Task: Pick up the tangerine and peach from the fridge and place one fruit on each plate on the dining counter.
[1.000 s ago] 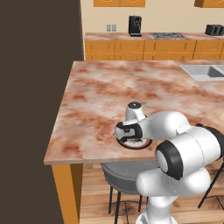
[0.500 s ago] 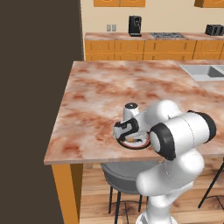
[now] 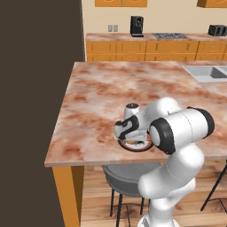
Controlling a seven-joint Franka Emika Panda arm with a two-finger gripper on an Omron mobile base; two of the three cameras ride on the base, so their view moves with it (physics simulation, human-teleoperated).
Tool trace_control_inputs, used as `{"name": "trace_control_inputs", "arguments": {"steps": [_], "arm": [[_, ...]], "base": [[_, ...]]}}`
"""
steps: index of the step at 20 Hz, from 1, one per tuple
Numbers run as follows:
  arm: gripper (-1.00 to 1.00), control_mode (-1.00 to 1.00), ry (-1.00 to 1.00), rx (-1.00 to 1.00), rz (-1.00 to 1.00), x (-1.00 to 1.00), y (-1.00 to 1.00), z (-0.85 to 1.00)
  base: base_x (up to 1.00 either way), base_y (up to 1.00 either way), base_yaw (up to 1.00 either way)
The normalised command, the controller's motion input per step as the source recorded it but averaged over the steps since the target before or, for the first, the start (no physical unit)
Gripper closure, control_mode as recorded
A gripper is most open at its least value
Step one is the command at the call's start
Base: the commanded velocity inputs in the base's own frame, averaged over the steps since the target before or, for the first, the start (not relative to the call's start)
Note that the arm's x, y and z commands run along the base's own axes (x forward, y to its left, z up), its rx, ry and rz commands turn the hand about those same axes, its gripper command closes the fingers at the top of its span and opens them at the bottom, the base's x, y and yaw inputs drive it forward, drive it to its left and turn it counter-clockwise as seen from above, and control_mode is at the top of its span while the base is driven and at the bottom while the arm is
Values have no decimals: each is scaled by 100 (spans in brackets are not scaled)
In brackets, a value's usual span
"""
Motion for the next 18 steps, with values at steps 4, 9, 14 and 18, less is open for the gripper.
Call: {"name": "trace_control_inputs", "arguments": {"steps": [4, 9, 14, 18], "arm": [[-100, -100, 1, 8, 0, -6, 0, 5], [-100, -100, 7, 6, 0, -17, 0, 23], [-100, -100, 14, 0, 0, -27, -2, 41], [-100, -100, 1, 0, 7, -48, -7, 34]], "base": [[0, 0, 0], [0, 0, 0], [0, 0, 0], [0, 0, 0]]}}
